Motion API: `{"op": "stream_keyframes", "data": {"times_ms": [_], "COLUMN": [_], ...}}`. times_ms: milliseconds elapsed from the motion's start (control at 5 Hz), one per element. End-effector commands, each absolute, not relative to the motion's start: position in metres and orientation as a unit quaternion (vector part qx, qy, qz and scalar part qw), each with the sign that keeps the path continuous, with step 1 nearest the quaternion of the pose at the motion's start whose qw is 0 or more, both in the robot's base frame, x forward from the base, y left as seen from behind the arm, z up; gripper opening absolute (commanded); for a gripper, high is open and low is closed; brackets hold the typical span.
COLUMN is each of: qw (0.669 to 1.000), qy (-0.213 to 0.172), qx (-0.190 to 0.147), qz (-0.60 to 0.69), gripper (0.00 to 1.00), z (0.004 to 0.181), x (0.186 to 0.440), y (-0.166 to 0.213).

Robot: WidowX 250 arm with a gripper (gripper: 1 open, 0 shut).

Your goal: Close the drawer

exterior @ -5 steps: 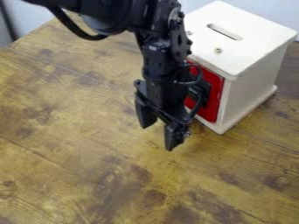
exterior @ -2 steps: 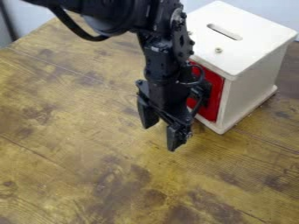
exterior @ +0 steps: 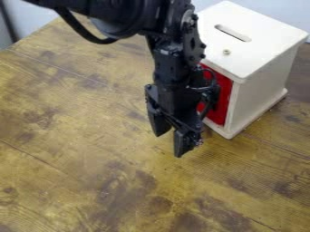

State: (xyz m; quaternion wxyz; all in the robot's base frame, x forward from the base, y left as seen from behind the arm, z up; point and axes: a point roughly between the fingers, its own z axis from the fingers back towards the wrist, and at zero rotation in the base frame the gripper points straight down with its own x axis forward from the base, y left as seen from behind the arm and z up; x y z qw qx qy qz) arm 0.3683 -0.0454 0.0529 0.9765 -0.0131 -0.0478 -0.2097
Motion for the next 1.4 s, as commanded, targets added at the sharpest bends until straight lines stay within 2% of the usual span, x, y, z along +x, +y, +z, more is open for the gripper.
{"op": "stream_keyframes", "data": {"times_ms": [0, 400, 1000, 1200], "qw": [0.969, 0.970, 0.971, 0.970], "qy": [-0.088, -0.090, -0.106, -0.107], "qx": [-0.008, -0.006, -0.007, -0.008], "qz": [-0.230, -0.227, -0.215, -0.216], "gripper": [0.00, 0.00, 0.00, 0.00], "z": [0.078, 0.094, 0.134, 0.137], "x": [0.379, 0.380, 0.377, 0.376], "y": [-0.058, -0.057, -0.055, -0.057]}}
